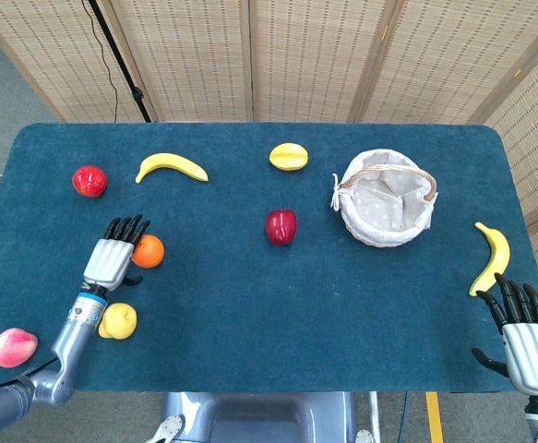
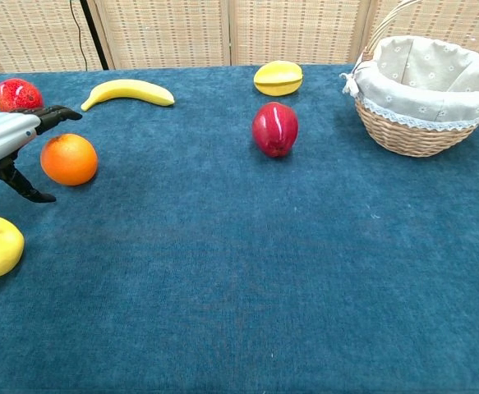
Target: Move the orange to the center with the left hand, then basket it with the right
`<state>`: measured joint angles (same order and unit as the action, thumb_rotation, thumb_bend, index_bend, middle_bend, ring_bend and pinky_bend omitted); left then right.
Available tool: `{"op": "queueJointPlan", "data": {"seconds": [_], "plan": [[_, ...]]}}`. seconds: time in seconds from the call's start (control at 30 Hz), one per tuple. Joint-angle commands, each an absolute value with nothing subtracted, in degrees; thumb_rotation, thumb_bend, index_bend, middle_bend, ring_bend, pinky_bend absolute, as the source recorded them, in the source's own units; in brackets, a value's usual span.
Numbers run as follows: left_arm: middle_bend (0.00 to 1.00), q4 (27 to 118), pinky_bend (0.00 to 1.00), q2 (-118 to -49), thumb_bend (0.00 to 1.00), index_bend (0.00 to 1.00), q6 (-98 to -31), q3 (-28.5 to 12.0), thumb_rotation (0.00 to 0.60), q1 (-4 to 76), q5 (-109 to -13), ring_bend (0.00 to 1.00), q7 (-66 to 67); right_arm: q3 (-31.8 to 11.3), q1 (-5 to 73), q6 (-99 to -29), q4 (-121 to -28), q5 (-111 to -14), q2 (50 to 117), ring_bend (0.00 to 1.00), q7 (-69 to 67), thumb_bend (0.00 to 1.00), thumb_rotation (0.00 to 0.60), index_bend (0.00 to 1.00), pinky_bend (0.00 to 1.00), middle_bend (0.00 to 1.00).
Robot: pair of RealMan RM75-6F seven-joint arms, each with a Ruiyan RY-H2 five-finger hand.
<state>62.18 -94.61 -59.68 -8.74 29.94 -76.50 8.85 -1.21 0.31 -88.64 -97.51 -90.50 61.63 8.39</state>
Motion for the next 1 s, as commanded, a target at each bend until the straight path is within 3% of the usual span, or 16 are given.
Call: {"op": "queueJointPlan", "data": {"seconds": [0.03, 0.13, 0.2, 0.3, 0.47, 0.6, 0.83, 1.0], "plan": [[0.03, 57.3, 0.03, -98.3, 0.02, 0.15, -61.1, -8.0, 0.6, 30.4, -77.9, 0.02, 6.9, -1.2, 0.3, -88.7, -97.5, -90.6, 61.5, 0.0, 8.2, 0.0, 0.6, 0.19, 0.0, 0.01], [0.22, 53.6, 0.18, -100.8, 0.08, 0.36, -63.3, -7.7, 0.6, 30.1, -78.8, 0.18, 5.7, -1.1, 0.3, -88.7, -97.6, -90.7, 61.4, 0.0, 8.0, 0.0, 0.6, 0.19, 0.0, 0.02], [0.43, 51.0, 0.35, -102.5, 0.15, 0.56, -65.1, -7.4, 0.6, 29.7, -79.5, 0.33, 5.0, -1.1, 0.2, -88.8, -97.6, -90.8, 61.4, 0.0, 7.8, 0.0, 0.6, 0.19, 0.0, 0.02], [0.57, 47.8, 0.49, -104.6, 0.23, 0.7, -67.7, -7.0, 0.6, 29.2, -80.6, 0.44, 3.8, -1.2, 0.2, -88.8, -97.5, -90.7, 61.3, 0.0, 7.7, 0.0, 0.6, 0.19, 0.0, 0.02], [0.59, 44.7, 0.53, -106.5, 0.24, 0.71, -71.5, -6.5, 0.6, 27.9, -81.8, 0.46, 1.4, -1.1, 0.3, -88.7, -97.6, -90.8, 61.3, 0.0, 7.5, 0.0, 0.6, 0.19, 0.0, 0.02], [0.59, 47.6, 0.53, -105.2, 0.24, 0.71, -75.1, -6.6, 0.6, 27.1, -83.0, 0.46, 0.6, -0.9, 0.3, -88.4, -97.6, -90.9, 61.4, 0.0, 7.7, 0.0, 0.6, 0.19, 0.0, 0.02], [0.59, 65.2, 0.53, -98.6, 0.24, 0.71, -78.7, -7.5, 0.6, 28.4, -86.1, 0.46, 9.3, -0.8, 0.4, -88.2, -97.7, -90.8, 61.6, 0.0, 8.0, 0.0, 0.6, 0.19, 0.0, 0.02], [0.59, 77.8, 0.53, -96.3, 0.24, 0.71, -72.6, -8.7, 0.6, 32.1, -84.8, 0.46, 19.8, -0.4, 0.1, -88.4, -97.9, -91.3, 61.5, 0.0, 8.3, 0.0, 0.6, 0.19, 0.0, 0.02]]}}
